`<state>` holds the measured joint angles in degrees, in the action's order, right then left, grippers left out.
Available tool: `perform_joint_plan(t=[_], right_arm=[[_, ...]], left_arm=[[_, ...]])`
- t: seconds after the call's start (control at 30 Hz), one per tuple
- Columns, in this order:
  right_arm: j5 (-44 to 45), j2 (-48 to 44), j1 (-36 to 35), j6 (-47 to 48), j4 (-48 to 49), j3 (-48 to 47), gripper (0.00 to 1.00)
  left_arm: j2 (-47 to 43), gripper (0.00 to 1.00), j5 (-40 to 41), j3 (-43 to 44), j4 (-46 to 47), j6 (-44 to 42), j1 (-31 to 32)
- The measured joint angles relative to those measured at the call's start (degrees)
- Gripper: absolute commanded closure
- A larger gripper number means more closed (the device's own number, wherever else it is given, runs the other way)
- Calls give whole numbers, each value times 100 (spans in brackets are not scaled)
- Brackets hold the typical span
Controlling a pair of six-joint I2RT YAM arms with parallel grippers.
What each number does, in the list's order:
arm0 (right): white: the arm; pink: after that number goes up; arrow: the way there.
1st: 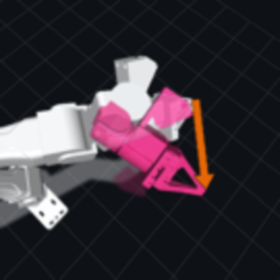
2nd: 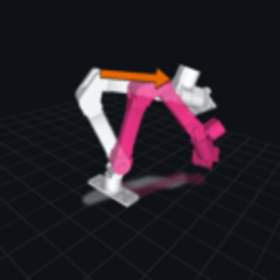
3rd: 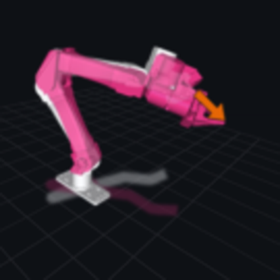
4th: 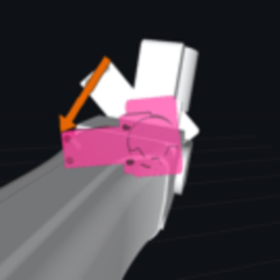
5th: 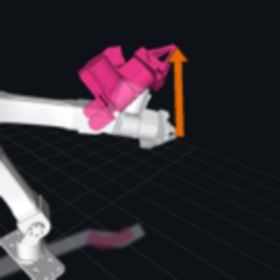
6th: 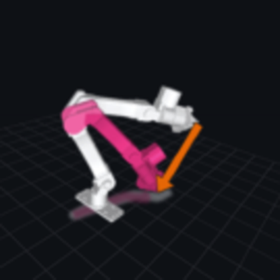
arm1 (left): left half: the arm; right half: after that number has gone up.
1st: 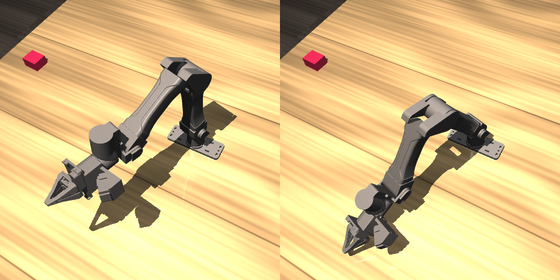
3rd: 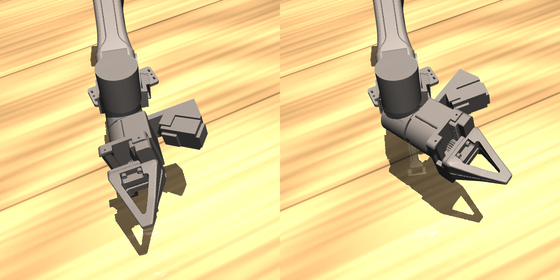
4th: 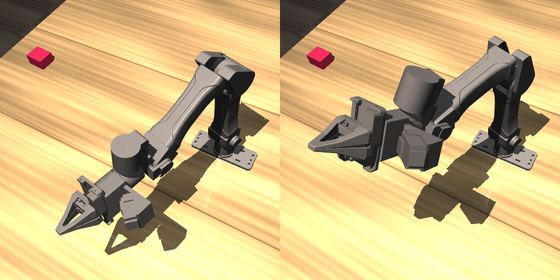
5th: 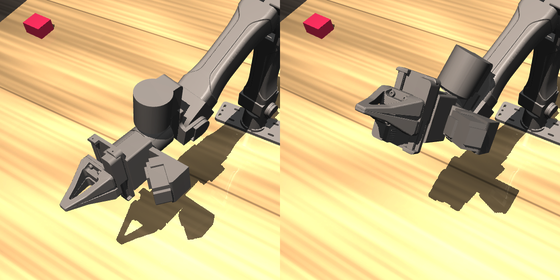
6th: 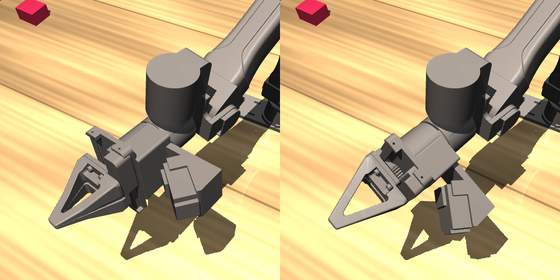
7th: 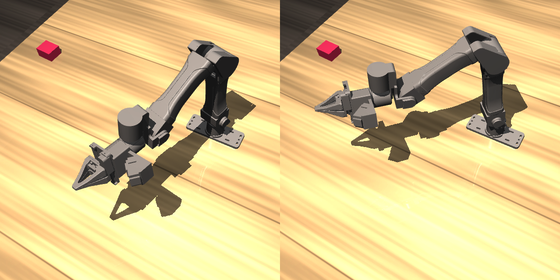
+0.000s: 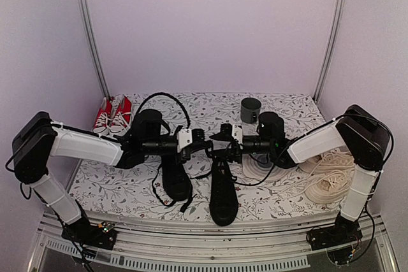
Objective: Tie the shoes
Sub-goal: Place the shoelace at the center of the board, then pass from the left arm to the right
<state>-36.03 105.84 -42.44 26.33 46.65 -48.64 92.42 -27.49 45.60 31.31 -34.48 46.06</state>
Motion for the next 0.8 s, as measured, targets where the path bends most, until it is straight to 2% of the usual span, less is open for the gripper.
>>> perform_joint_plan(t=[0.2, 0.27, 0.37, 0.4, 0.47, 0.5, 0.53, 0.57, 0.6, 0.7, 0.8], right_arm=[[-638, 114, -4, 70, -415, -361, 59], [-717, 177, -4, 66, -533, -479, 69], [-807, 334, -4, 39, -678, -710, 95], [-815, 382, -4, 13, -710, -769, 99], [-820, 428, -2, -37, -791, -826, 100], [-820, 431, 9, -68, -839, -826, 100], [-811, 431, 17, -101, -866, -826, 100], [-804, 428, 24, -140, -887, -826, 100], [-776, 426, 37, -192, -916, -826, 100], [-599, 345, 103, -376, -1008, -750, 100], [-348, 111, 166, -577, -1154, -599, 100]], left_arm=[[72, 100, -52, 24, 103, 0, -11], [87, 100, -81, 42, 107, 0, -13], [109, 100, -166, 48, 136, 15, -15], [114, 100, -186, 48, 153, 26, -17], [116, 100, -221, 50, 188, 61, -26], [116, 85, -247, 52, 199, 79, -35], [116, 62, -273, 52, 199, 101, -44], [116, 46, -306, 57, 186, 133, -55], [114, 39, -354, 79, 120, 153, -72], [57, 36, -459, 240, -367, 186, -127], [-157, 40, -605, 420, -1185, 35, -297]])
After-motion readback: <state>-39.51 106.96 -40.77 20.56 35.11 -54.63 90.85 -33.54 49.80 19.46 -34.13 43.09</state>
